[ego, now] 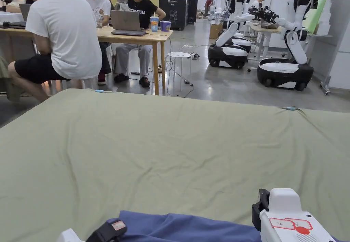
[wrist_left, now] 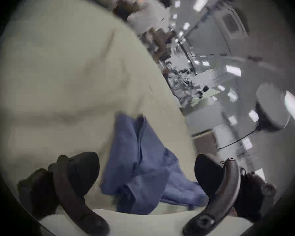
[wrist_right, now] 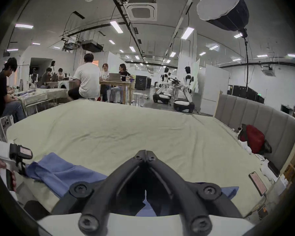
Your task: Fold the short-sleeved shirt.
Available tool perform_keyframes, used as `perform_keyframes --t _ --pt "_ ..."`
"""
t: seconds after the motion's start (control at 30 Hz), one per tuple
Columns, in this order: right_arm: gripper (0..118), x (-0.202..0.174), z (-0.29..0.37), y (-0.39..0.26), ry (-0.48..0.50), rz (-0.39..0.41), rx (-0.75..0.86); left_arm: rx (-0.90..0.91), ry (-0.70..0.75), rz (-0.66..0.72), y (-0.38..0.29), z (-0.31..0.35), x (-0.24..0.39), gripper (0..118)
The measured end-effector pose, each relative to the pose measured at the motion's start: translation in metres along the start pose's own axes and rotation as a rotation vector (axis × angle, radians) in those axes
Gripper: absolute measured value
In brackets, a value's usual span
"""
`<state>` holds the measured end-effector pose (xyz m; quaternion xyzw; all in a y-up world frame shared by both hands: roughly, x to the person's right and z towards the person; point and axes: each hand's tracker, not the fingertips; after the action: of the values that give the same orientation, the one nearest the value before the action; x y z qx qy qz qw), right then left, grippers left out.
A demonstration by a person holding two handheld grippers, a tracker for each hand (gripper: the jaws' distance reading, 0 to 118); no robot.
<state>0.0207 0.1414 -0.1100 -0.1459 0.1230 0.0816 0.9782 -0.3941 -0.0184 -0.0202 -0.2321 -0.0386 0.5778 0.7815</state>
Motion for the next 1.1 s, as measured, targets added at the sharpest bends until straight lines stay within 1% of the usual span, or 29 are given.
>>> perform_keyframes --t 0.03,0.07,0.1,0.13,0.17,0.2,0.23,0.27,0.3,0.33,0.43,0.47,0.53,0.63,0.67,0.7,0.8,0.83,0.9,1.0,1.07,1.1 --pt "0 -0.003 0.000 0.000 0.007 -0.001 -0.001 0.002 -0.050 0.005 -0.006 -0.007 -0.004 115" --pt "0 -0.004 -0.001 0.000 0.012 -0.002 -0.001 0.015 -0.081 -0.020 -0.011 -0.012 0.003 115" --pt "0 -0.005 0.000 0.000 0.013 -0.001 -0.002 -0.005 -0.080 -0.042 -0.012 -0.019 0.007 114" --pt "0 -0.006 0.000 -0.001 0.014 0.002 -0.003 -0.017 -0.087 -0.031 -0.012 -0.029 0.011 111" --pt "0 -0.006 0.000 -0.001 0.016 0.004 -0.006 -0.025 -0.110 -0.003 -0.013 -0.037 0.011 102" --pt "0 -0.005 0.000 -0.002 0.017 0.004 -0.010 -0.032 -0.134 0.039 -0.009 -0.046 0.013 102" --pt "0 -0.004 0.001 -0.002 0.016 0.004 -0.013 -0.028 -0.125 0.067 -0.008 -0.052 0.015 96" --pt "0 -0.002 0.001 -0.003 0.013 0.004 -0.014 -0.007 -0.084 0.062 -0.007 -0.056 0.018 77" --pt "0 0.000 0.002 -0.004 0.006 0.002 -0.018 0.028 -0.002 0.012 -0.005 -0.056 0.023 47" --pt "0 0.002 0.002 -0.005 0.002 -0.002 -0.021 0.062 0.057 -0.049 -0.001 -0.055 0.027 10" --pt "0 0.010 0.003 -0.009 -0.012 -0.008 -0.028 0.082 0.110 -0.140 0.013 -0.043 0.035 10" --pt "0 0.011 0.004 -0.010 -0.015 -0.009 -0.030 0.101 0.148 -0.204 0.018 -0.038 0.040 10" --pt "0 0.015 0.005 -0.010 -0.018 -0.015 -0.036 0.145 0.263 -0.434 0.027 -0.022 0.056 10" --pt "0 0.017 0.004 -0.013 -0.016 -0.009 -0.042 0.229 0.450 -0.801 0.022 -0.007 0.085 10" --pt "0 0.018 0.004 -0.014 -0.014 -0.009 -0.044 0.230 0.468 -0.854 0.019 -0.006 0.093 10" --pt "0 0.019 0.004 -0.015 -0.011 -0.011 -0.047 0.231 0.458 -0.917 0.011 -0.006 0.105 10" --pt "0 0.021 0.003 -0.019 -0.005 -0.014 -0.057 0.228 0.443 -1.249 -0.033 -0.019 0.146 10" --pt "0 0.023 0.002 -0.021 -0.005 -0.015 -0.060 0.216 0.422 -1.366 -0.054 -0.028 0.159 10" --pt "0 0.028 0.003 -0.023 -0.003 -0.026 -0.065 0.166 0.360 -1.528 -0.091 -0.048 0.179 9" --pt "0 0.038 0.006 -0.029 -0.005 -0.054 -0.074 0.039 0.336 -1.663 -0.144 -0.093 0.190 8" --pt "0 0.045 0.010 -0.031 -0.008 -0.074 -0.079 -0.045 0.399 -1.764 -0.173 -0.127 0.181 8" --pt "0 0.048 0.012 -0.034 -0.013 -0.079 -0.082 -0.092 0.429 -1.793 -0.184 -0.141 0.173 8"
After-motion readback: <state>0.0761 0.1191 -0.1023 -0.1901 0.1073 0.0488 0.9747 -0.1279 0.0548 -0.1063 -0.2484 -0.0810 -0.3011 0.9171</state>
